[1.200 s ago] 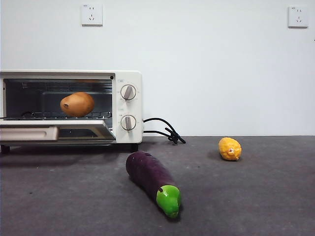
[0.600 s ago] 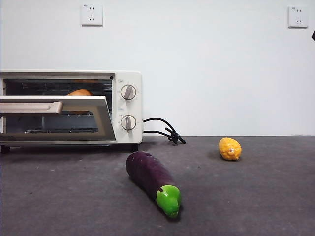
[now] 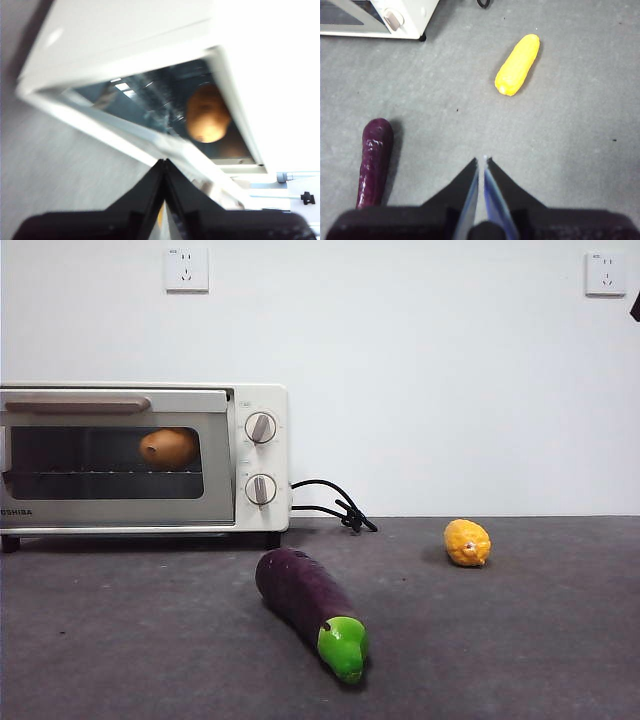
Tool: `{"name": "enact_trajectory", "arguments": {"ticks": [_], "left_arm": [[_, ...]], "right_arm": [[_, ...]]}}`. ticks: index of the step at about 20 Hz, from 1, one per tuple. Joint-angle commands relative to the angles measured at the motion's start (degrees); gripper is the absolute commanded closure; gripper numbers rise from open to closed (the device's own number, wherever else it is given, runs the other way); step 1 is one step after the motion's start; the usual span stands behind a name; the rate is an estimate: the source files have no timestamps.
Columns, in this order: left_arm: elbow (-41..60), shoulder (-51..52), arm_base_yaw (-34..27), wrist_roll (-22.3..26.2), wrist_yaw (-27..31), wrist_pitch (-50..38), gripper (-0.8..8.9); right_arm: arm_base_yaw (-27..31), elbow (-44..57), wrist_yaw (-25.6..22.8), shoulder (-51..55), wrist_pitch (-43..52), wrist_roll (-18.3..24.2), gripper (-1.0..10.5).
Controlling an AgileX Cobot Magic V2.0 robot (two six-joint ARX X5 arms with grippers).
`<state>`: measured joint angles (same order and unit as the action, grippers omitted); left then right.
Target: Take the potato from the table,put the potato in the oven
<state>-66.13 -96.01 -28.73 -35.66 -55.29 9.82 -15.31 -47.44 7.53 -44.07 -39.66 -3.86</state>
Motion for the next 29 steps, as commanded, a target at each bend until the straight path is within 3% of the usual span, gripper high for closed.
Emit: {"name": "enact_trajectory", "arguments": {"ticks": [1,7,13,18,24,26,29], "left_arm": [[-1.40,-0.26,1.11,-0.33,1.42,-0.02,8.22],[-2.29,-0.26,2.86,-0.11,2.67,0.52,8.22],[-2.29,0.04,3.63,2.95,0.63,7.21,8.22],[-2.29,4.26,6.56,12.90,1.81,17.40,8.22],[-2.29,17.07,13.49,20.63,4.20,23.10,8.22],[-2.29,23.08,16.13,26.60,9.99,27.58,8.22],[-2.29,32.24,20.17,31.69,18.12,35.39,8.22]], "right_arm": [[0.00,0.81,0.20,-0.07,0.85,-0.72,9.2],[0.00,0.81,0.17,-1.66,0.96,-2.16,9.2],[0.00,0.81,0.17,-4.17,0.57,-2.75,9.1],[0.00,0.81,-0.13,-4.46,0.63,-2.58,9.1],[0.00,0.81,-0.48,-4.46,0.63,-2.58,9.1],[0.00,0.81,-0.48,-4.46,0.63,-2.58,9.1],[0.00,0.81,-0.48,-4.46,0.63,-2.58,9.1]]}}
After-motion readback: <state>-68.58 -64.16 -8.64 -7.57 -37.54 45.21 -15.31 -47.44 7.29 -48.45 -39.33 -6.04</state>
